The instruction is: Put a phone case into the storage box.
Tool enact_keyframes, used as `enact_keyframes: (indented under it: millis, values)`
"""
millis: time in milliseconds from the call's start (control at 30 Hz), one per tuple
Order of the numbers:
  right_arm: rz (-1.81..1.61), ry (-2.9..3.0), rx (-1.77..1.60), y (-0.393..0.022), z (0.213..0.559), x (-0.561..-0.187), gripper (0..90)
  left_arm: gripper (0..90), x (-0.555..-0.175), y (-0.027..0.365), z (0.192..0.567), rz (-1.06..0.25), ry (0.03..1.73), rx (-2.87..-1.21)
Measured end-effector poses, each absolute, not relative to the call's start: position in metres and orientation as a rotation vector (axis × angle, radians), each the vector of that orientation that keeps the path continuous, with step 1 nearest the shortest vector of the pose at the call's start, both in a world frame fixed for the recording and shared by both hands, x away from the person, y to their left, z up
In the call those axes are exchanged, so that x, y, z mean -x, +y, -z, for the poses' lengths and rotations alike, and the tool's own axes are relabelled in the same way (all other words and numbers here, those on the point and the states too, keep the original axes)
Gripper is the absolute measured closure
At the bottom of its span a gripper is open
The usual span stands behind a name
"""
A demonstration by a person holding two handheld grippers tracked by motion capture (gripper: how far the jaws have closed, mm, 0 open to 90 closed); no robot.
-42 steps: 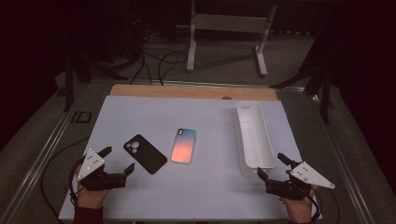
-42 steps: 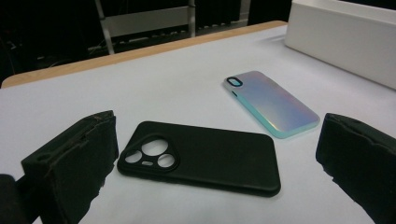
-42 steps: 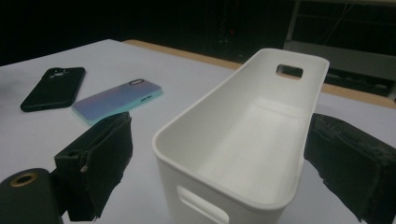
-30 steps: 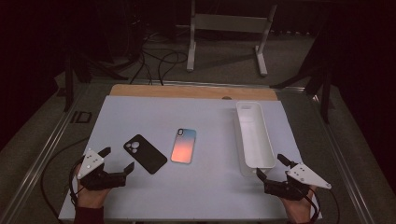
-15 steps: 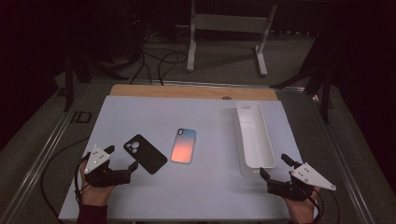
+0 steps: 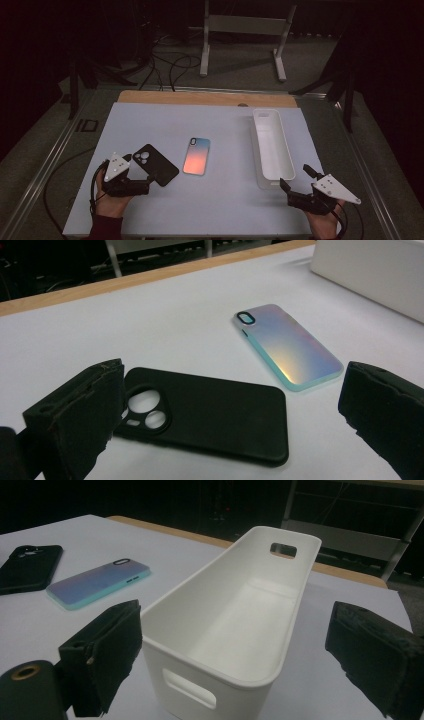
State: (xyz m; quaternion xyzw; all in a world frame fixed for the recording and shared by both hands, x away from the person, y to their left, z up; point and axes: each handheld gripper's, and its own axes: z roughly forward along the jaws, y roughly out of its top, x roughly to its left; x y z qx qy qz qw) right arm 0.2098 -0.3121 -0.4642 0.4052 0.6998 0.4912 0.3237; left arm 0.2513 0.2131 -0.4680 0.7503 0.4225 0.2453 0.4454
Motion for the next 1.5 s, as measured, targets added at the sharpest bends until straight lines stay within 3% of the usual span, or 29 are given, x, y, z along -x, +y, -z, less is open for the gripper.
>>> enact_keyframes:
  millis: [1500]
  values:
    - [-1.281,1.819,-1.064,-0.312,0.460,-0.211,7.9,0.0,-0.298,0.146,0.472,-0.519,1.016,-1.933]
